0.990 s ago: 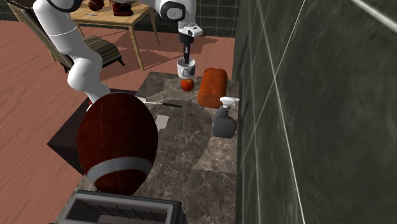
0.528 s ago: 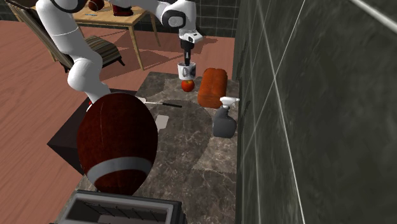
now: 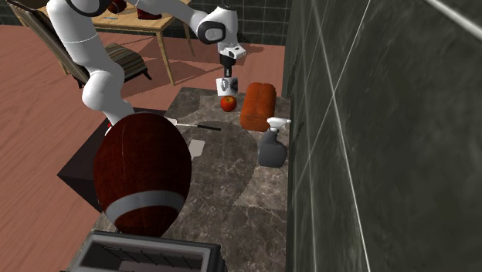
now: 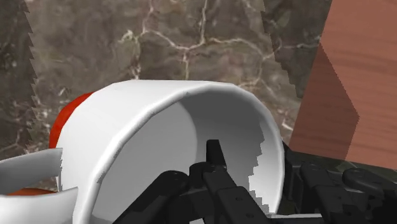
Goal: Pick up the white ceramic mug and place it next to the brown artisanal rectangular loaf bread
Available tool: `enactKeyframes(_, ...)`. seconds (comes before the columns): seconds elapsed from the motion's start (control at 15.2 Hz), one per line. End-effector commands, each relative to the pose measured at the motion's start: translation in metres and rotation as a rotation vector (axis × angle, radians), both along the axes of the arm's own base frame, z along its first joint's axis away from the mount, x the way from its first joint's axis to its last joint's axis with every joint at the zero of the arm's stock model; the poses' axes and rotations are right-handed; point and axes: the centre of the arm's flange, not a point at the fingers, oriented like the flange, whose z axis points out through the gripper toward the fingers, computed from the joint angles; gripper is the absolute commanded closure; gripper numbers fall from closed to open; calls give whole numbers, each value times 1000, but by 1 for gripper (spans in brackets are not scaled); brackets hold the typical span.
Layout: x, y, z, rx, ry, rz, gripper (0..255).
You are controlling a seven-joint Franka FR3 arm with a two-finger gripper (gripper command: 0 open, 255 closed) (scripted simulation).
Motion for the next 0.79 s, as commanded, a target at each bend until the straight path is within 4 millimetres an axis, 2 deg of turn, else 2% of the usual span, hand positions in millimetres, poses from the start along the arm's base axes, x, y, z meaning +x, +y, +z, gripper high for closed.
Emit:
enactKeyframes(0.0, 1, -6, -12, -10, 20, -8, 255)
enactKeyframes(0.33, 1, -6, -12, -10, 20, -8, 255)
enactKeyframes(0.4, 3, -3, -14, -10, 20, -8, 0)
enactKeyframes(0.73, 1, -6, -12, -10, 20, -8, 0)
